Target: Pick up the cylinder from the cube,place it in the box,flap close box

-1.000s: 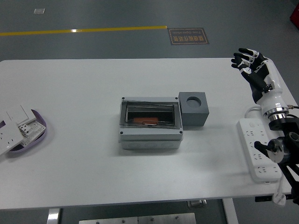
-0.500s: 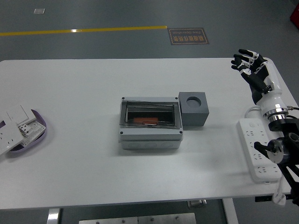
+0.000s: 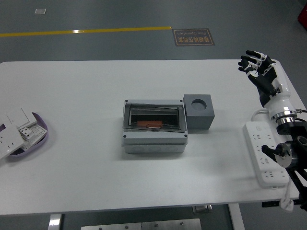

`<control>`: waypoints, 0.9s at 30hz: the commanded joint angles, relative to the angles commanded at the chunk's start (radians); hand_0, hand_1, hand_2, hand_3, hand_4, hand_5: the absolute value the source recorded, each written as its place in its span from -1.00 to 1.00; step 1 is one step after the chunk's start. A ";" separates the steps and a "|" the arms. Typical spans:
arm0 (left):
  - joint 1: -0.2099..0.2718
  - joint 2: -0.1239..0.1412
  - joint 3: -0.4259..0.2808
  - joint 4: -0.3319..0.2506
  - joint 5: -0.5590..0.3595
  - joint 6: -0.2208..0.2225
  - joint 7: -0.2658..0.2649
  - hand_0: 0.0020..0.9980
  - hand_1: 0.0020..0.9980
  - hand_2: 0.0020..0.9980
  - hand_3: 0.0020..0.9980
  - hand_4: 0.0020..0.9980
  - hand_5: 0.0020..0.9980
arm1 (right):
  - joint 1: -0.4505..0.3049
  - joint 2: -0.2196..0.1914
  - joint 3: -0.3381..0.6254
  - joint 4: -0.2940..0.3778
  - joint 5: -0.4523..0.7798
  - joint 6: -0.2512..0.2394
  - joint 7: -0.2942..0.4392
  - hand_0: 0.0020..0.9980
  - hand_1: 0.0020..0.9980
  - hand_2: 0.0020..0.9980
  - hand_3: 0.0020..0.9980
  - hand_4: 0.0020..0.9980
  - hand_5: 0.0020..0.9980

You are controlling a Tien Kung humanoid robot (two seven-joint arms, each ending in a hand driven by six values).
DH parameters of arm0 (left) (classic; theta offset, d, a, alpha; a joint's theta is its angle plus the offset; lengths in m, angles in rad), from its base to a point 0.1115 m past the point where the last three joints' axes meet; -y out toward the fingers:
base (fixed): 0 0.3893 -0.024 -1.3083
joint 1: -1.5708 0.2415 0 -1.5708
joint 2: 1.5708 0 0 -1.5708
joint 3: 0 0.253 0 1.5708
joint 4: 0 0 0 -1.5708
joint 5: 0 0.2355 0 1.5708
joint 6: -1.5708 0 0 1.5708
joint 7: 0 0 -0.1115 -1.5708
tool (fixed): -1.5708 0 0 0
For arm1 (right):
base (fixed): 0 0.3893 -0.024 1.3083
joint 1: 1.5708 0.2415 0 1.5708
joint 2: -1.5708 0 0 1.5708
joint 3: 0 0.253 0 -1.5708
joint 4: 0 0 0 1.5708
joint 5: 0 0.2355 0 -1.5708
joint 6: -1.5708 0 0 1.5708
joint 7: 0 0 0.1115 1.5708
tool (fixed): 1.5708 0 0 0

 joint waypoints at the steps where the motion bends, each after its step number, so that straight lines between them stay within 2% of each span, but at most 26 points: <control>1: -0.001 0.001 0.000 0.000 0.002 0.000 0.000 0.19 0.26 0.24 0.28 0.40 -0.57 | 0.000 0.000 0.000 0.000 0.000 -0.002 0.003 0.37 0.26 0.25 0.18 0.49 -0.69; 14: -0.003 0.011 0.010 -0.001 -0.012 -0.001 0.000 0.19 0.26 0.24 0.28 0.40 -0.57 | -0.001 0.002 -0.006 -0.004 -0.002 -0.008 0.008 0.37 0.24 0.23 0.14 0.47 -0.69; 27: 0.001 0.001 0.005 0.001 -0.020 -0.001 0.000 0.19 0.26 0.24 0.28 0.40 -0.57 | -0.007 0.008 0.001 -0.011 -0.001 -0.010 0.010 0.35 0.24 0.22 0.14 0.47 -0.69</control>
